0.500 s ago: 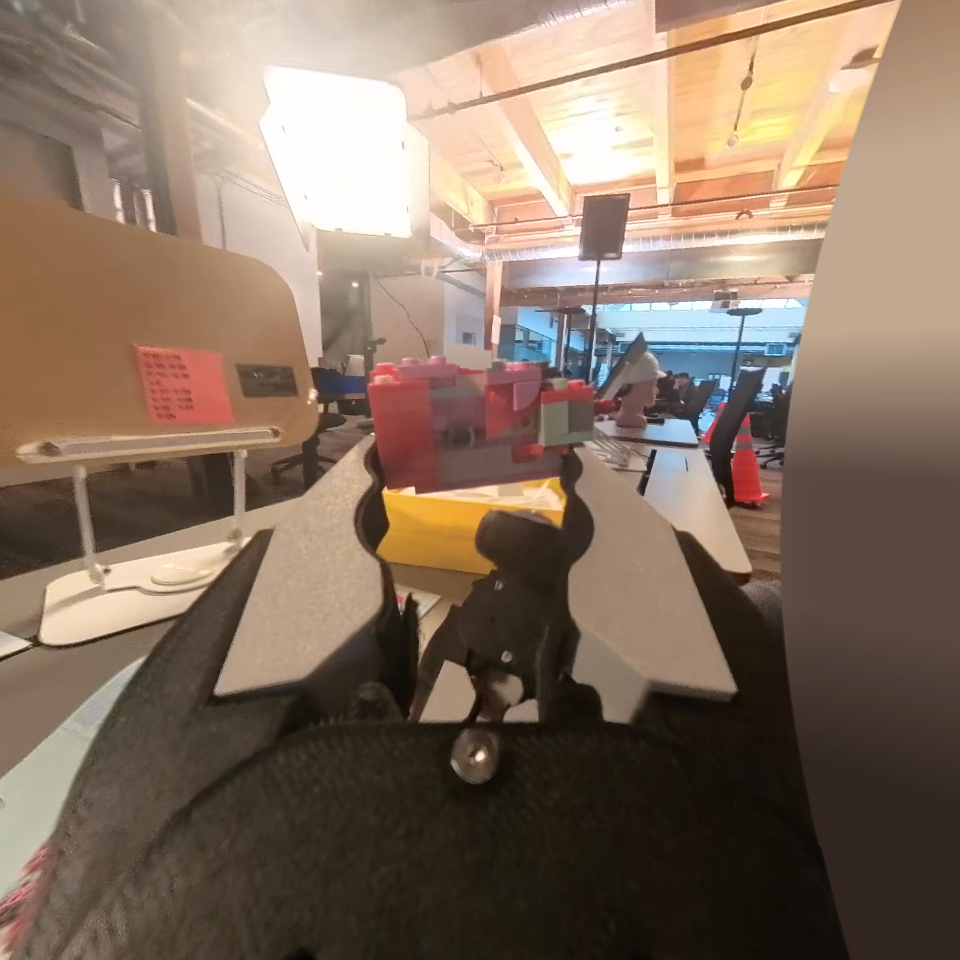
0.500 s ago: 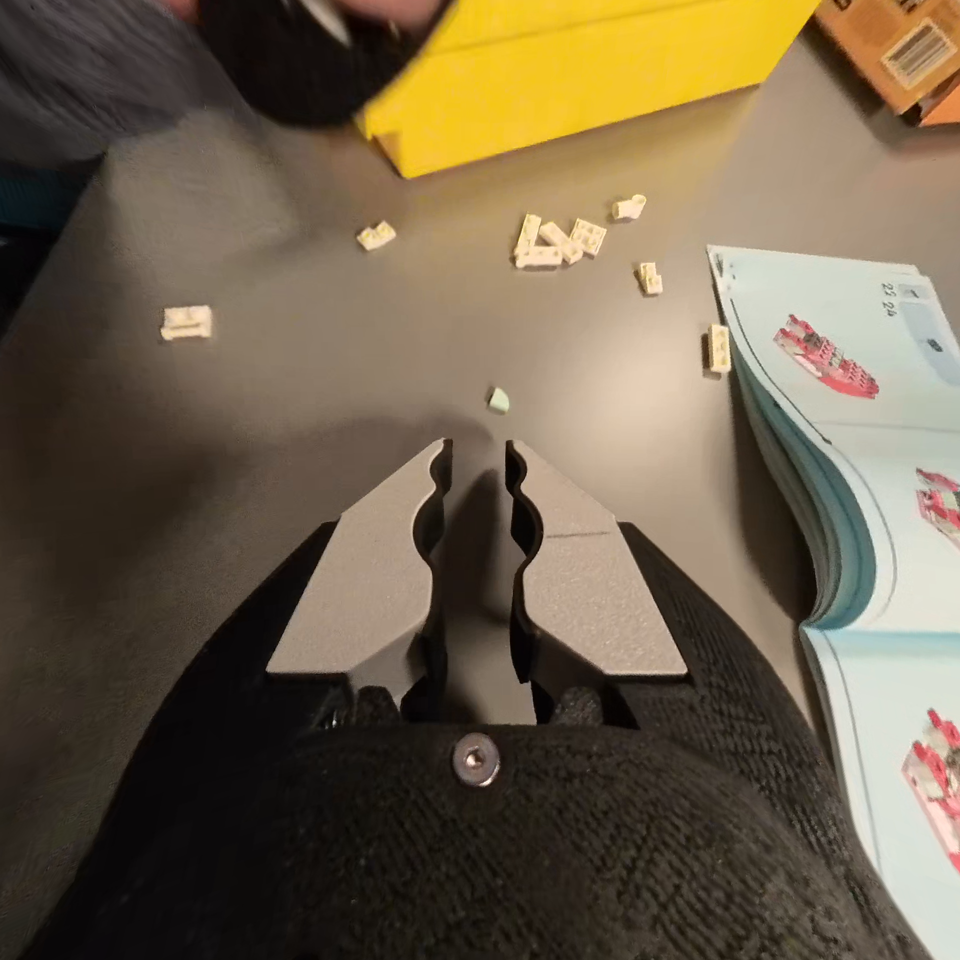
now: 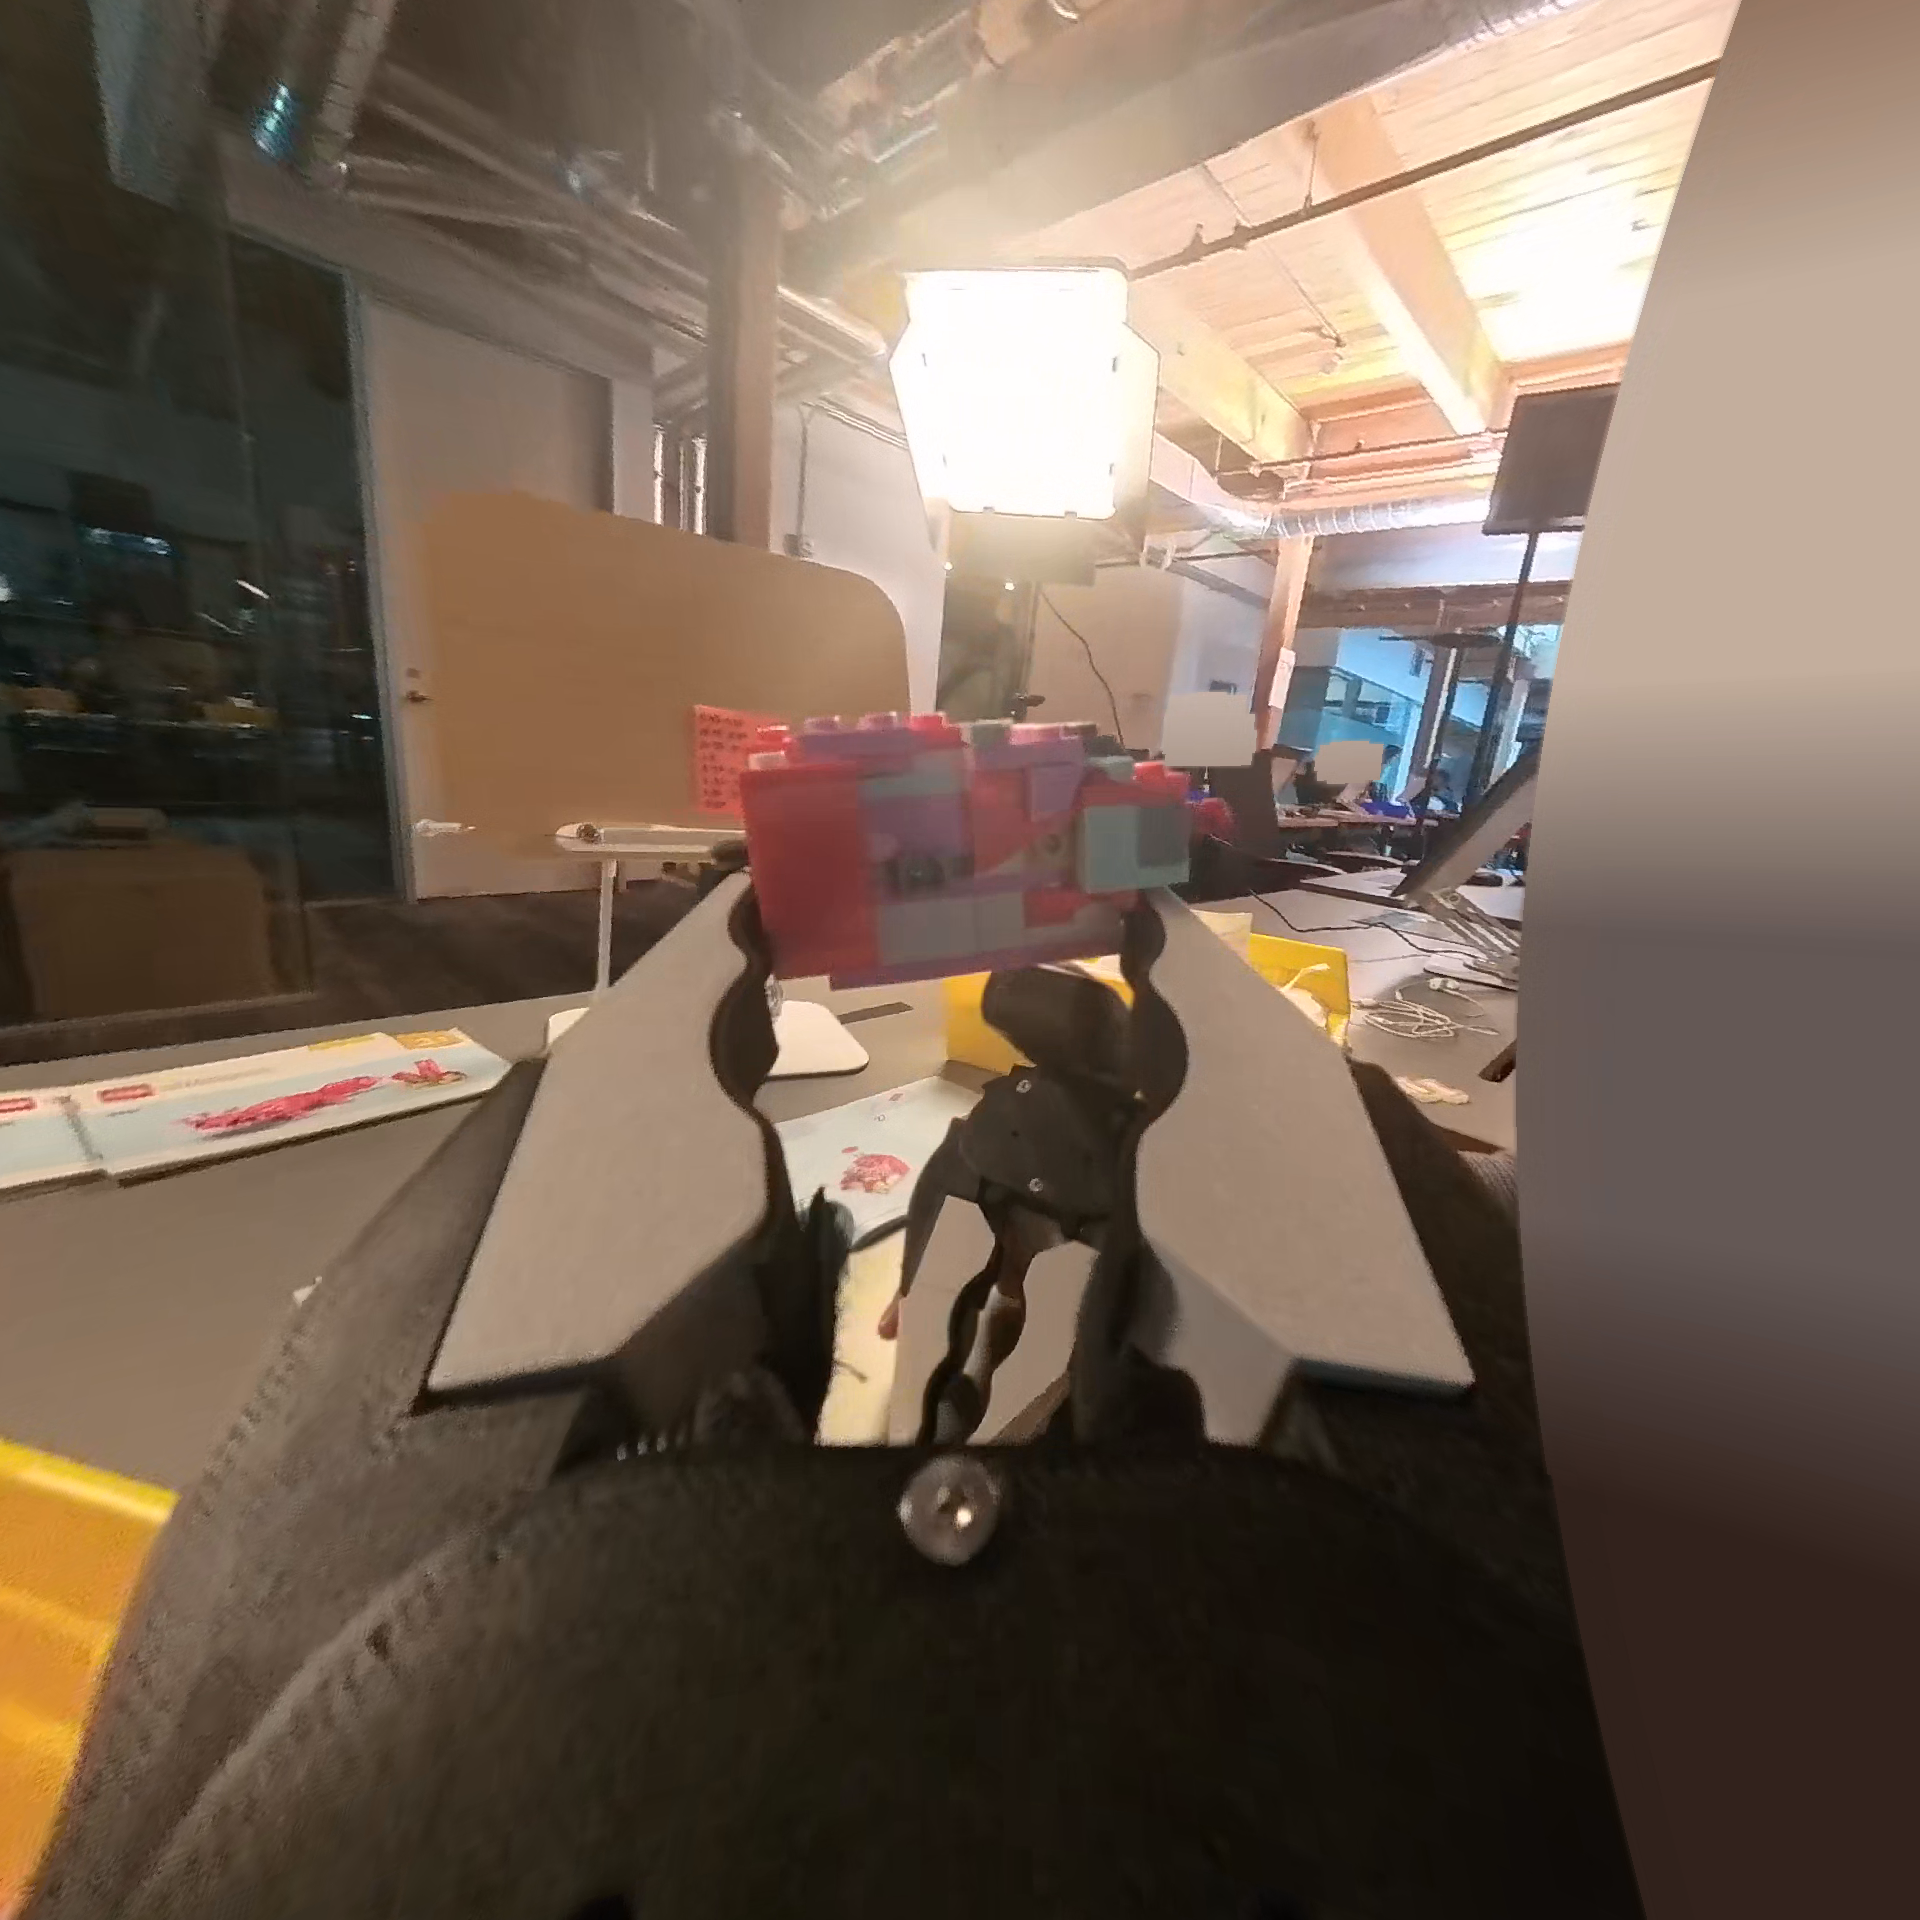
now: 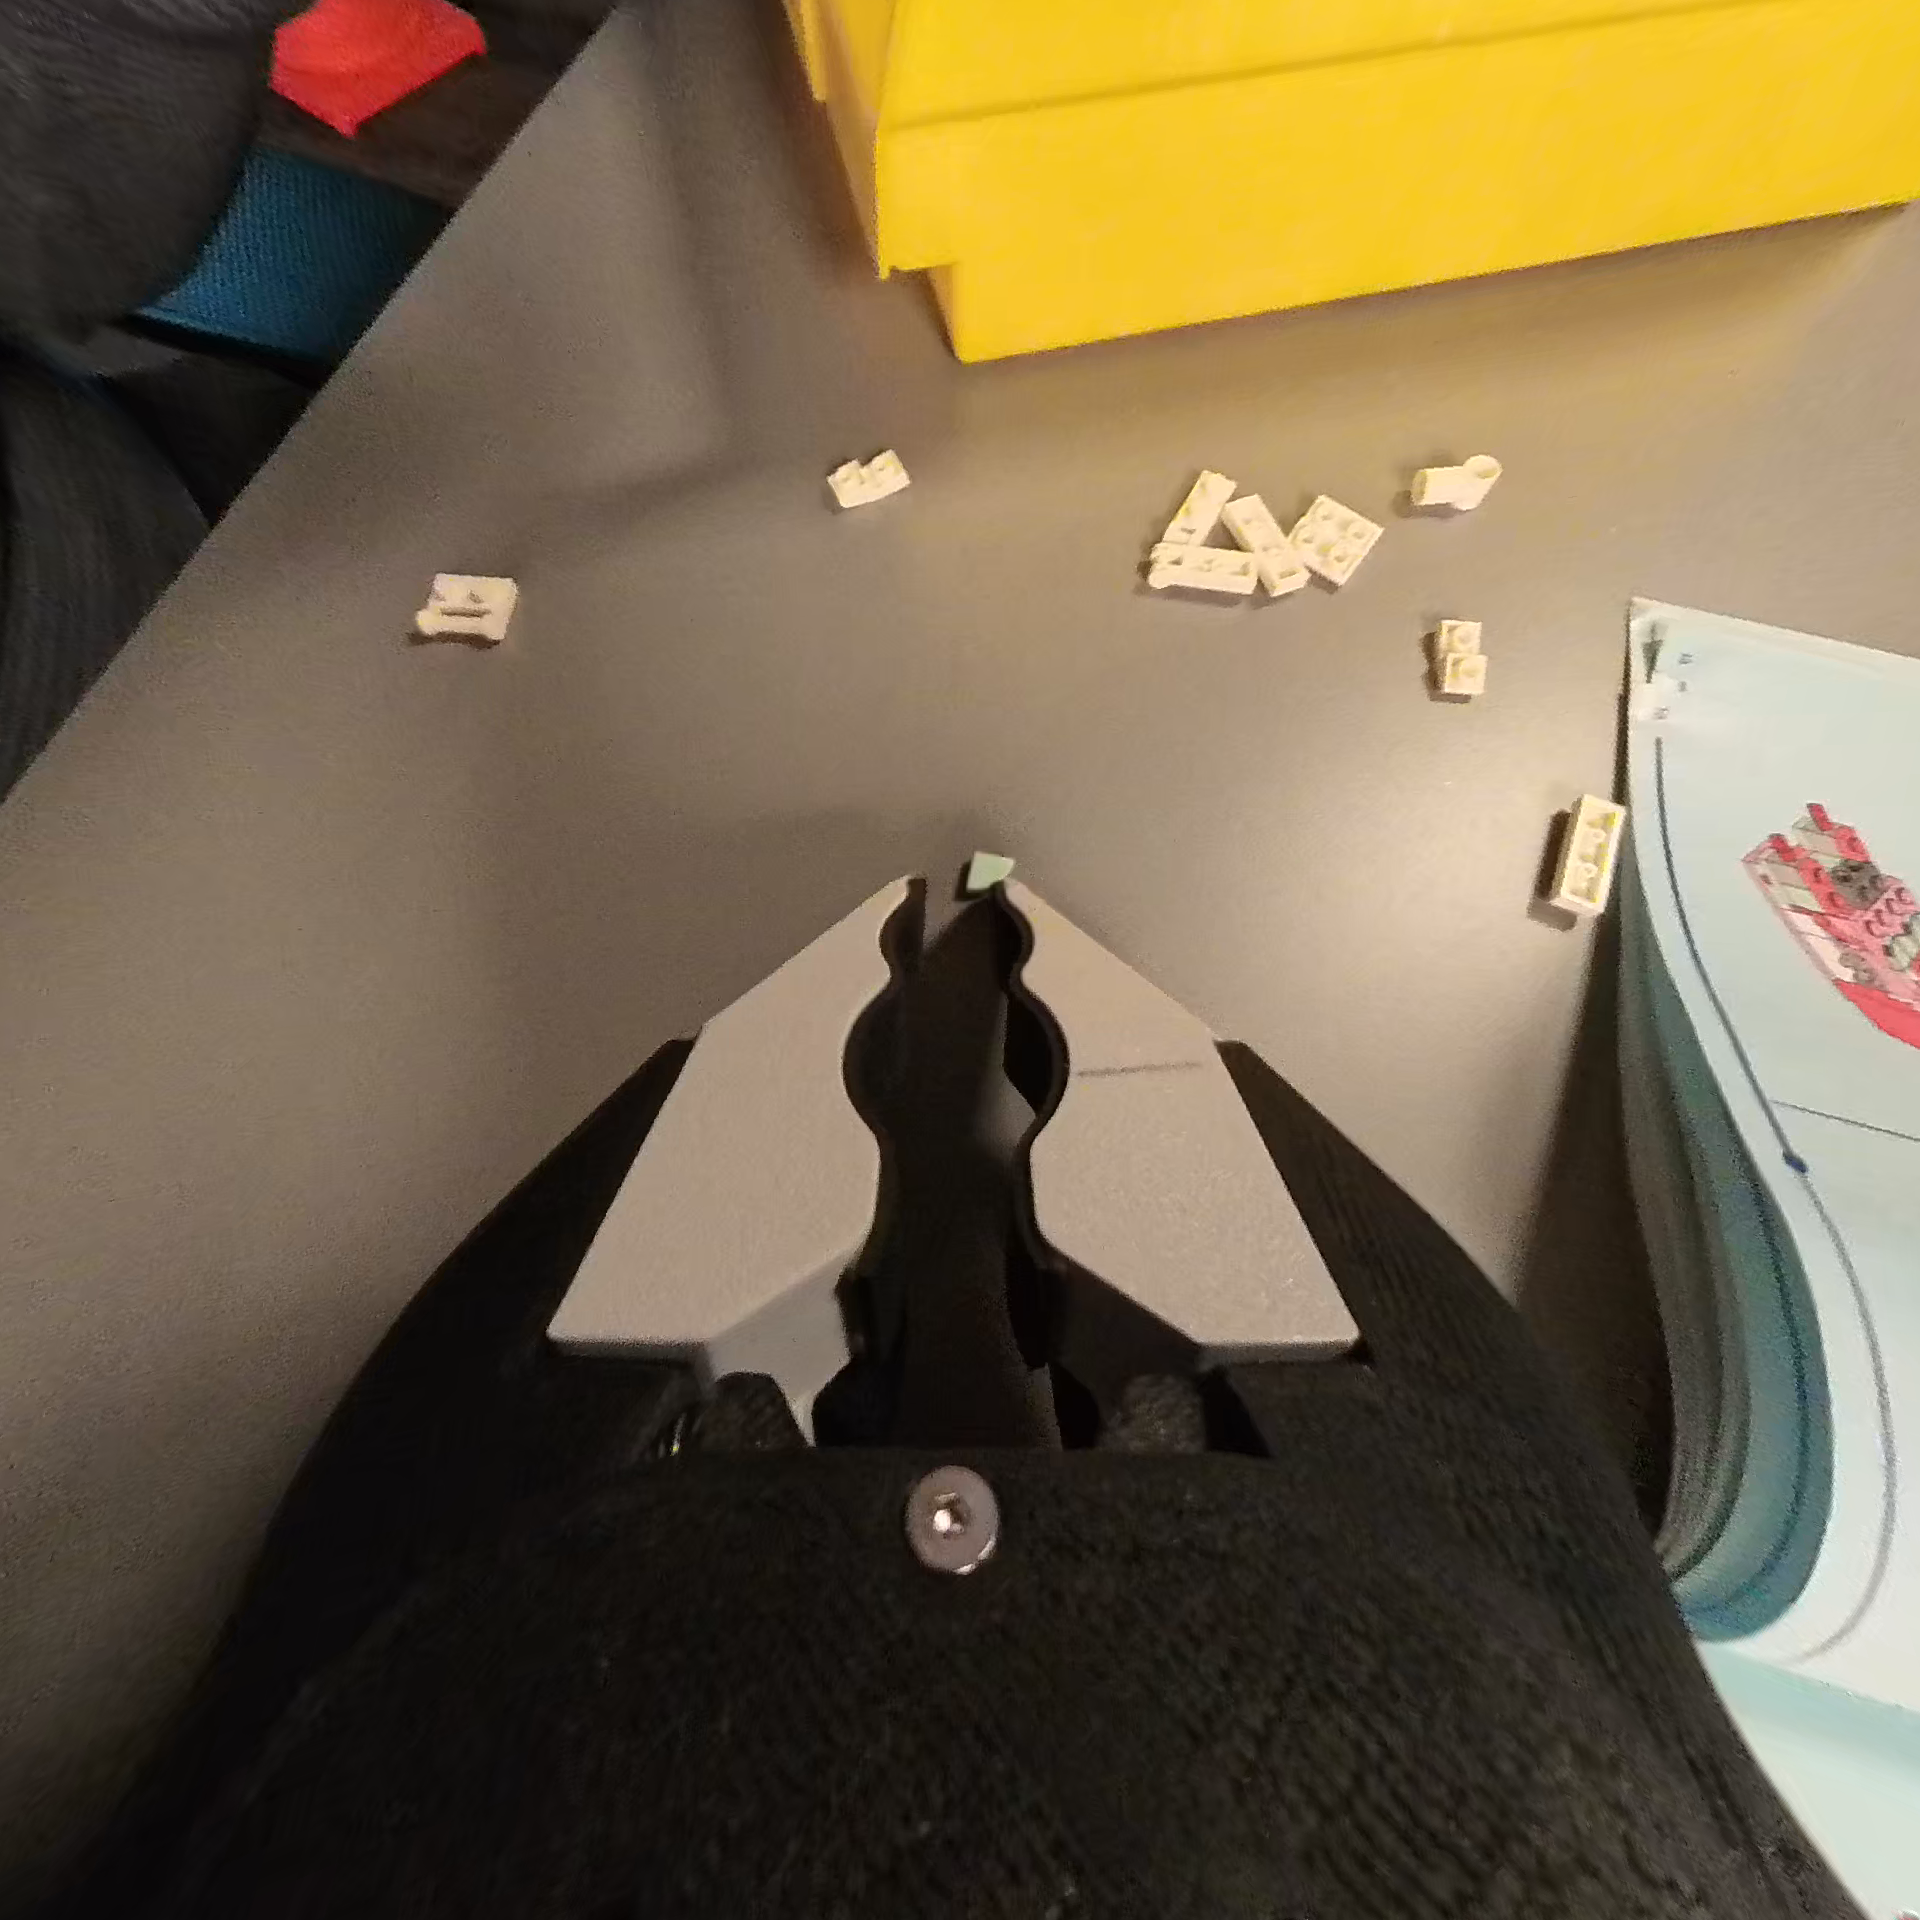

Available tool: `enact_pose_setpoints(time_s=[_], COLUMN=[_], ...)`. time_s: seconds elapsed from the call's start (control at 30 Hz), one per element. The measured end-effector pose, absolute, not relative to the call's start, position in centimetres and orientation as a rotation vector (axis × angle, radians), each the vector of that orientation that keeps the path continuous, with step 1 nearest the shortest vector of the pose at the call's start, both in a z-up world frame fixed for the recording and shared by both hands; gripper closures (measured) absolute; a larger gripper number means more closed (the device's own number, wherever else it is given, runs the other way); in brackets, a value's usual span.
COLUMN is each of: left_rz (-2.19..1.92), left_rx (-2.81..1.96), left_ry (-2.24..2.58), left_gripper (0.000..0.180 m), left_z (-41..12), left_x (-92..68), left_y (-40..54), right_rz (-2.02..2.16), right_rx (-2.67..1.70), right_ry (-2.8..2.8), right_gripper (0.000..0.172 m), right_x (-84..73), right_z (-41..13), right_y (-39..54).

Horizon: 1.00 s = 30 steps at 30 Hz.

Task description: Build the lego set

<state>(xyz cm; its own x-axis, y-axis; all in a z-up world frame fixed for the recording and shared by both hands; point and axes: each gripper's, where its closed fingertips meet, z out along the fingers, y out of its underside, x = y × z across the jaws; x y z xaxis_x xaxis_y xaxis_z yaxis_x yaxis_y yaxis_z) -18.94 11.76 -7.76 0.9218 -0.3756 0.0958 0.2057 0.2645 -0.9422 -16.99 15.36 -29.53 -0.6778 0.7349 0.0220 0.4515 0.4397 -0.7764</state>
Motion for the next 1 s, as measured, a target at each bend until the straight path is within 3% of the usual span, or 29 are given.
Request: enact_pose_setpoints(time_s=[0.43, 0.87, 1.0], left_rz=[-0.41, -0.377, -0.367], left_rx=[-1.287, -1.261, -1.236], left_ry=[0.143, 0.136, 0.153], left_gripper=[0.114, 0.114, 0.114], left_z=[-9.9, -10.4, -10.6], left_x=[-17.3, -17.3, -17.2], left_y=[10.3, 8.3, 8.1], right_rz=[1.117, 1.091, 1.178], right_rx=[-1.009, -0.969, -0.901], right_ry=[-2.348, -2.343, -2.26], right_gripper=[0.158, 0.167, 0.167], right_x=[-17.5, -17.8, -18.1], right_z=[-29.6, -29.5, -25.9], right_y=[15.4, 15.6, 15.1])
